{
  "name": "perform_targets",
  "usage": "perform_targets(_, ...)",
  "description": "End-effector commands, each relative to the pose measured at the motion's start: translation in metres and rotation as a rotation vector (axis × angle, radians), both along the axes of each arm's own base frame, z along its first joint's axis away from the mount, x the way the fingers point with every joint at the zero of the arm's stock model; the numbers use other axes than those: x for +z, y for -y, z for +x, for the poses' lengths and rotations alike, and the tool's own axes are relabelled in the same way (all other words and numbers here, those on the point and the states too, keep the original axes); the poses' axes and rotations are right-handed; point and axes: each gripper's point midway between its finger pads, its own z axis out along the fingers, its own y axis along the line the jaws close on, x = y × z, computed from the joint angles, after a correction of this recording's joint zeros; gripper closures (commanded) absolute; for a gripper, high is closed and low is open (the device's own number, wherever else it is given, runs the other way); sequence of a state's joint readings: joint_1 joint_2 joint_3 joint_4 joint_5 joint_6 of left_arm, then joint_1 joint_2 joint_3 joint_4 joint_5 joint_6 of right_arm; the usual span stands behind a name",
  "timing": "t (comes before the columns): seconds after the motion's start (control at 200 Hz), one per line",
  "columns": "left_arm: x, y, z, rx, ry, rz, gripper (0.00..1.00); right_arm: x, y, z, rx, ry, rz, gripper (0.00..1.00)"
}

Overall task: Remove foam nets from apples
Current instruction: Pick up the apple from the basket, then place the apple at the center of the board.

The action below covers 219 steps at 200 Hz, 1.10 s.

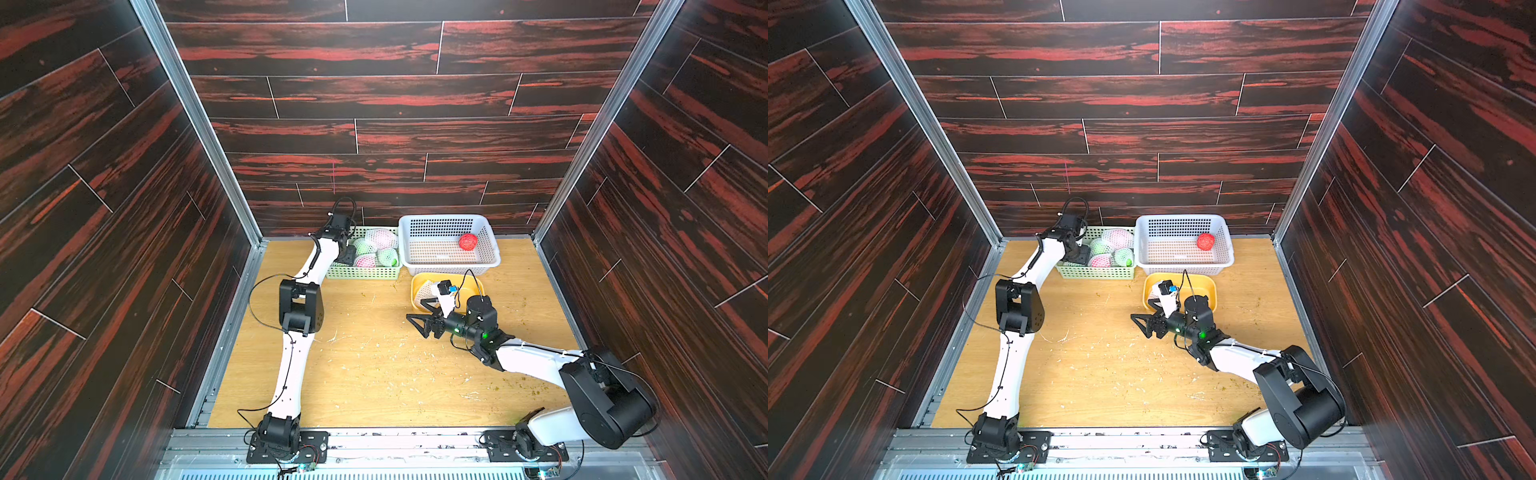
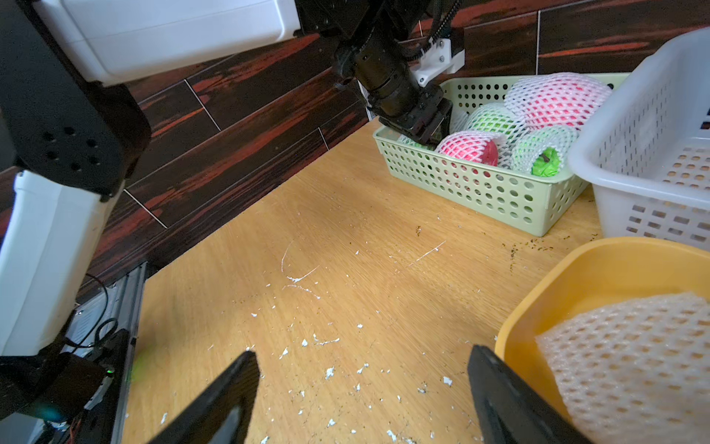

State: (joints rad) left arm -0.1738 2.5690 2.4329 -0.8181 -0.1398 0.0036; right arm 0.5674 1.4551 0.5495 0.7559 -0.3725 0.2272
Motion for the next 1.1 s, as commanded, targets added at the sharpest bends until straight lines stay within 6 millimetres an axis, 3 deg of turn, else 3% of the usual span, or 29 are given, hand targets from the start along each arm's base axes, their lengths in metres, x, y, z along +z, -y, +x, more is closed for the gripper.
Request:
perform_targets(0.0, 0.071, 0.000, 0.000, -0.004, 0.117, -0.026, 0.44, 0.013, -0.002, 0.001, 0.002, 0.030, 0.012, 0.12)
perform_targets(0.451, 0.123, 0.009, -0.018, -0.032, 0.175, -0.076, 0.47, 0.020, 0.006, 0.001, -0.044, 0.064, 0.009, 0.12)
perform_targets(0.812, 0.172, 0.019, -0.052, -0.046, 0.264, -0.112, 0.48, 0.016, 0.009, 0.004, -0.065, 0.064, 0.004, 0.12)
perform_targets(0.967, 0.187, 0.032, -0.082, -0.068, 0.288, -0.147, 0.48, 0.014, 0.009, 0.006, -0.071, 0.064, -0.003, 0.12)
perform_targets(1.092, 0.190, 0.053, -0.127, -0.124, 0.328, -0.207, 0.49, 0.013, 0.011, 0.008, -0.087, 0.074, -0.012, 0.12)
